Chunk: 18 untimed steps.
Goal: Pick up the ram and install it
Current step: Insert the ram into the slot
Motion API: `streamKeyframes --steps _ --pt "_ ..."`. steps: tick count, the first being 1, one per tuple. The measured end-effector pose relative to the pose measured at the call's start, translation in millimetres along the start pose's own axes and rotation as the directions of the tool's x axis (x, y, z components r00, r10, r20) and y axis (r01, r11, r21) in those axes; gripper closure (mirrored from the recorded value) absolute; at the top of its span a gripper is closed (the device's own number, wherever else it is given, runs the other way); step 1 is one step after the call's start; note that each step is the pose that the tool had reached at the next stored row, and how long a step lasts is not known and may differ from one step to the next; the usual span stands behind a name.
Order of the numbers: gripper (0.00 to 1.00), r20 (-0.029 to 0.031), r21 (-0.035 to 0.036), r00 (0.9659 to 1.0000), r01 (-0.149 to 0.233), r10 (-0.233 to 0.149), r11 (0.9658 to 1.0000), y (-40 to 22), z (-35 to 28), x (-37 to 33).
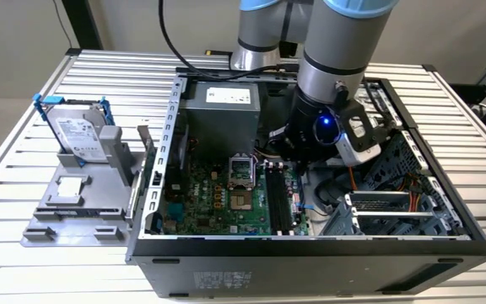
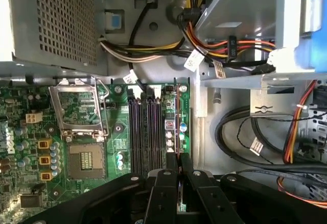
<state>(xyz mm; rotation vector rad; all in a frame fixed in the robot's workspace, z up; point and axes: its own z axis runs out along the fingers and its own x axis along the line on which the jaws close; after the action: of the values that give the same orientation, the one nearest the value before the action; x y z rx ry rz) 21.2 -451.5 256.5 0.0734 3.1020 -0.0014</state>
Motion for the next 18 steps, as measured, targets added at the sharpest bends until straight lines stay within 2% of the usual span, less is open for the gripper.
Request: streamKeyframes --steps 7,18 --pt "1.0 0.0 -0.0001 1.0 0.0 0.0 1.0 -5.6 8.3 3.2" --pt "1.0 0.0 0.0003 1.0 0.0 0.0 1.0 -9.4 21.2 7.9"
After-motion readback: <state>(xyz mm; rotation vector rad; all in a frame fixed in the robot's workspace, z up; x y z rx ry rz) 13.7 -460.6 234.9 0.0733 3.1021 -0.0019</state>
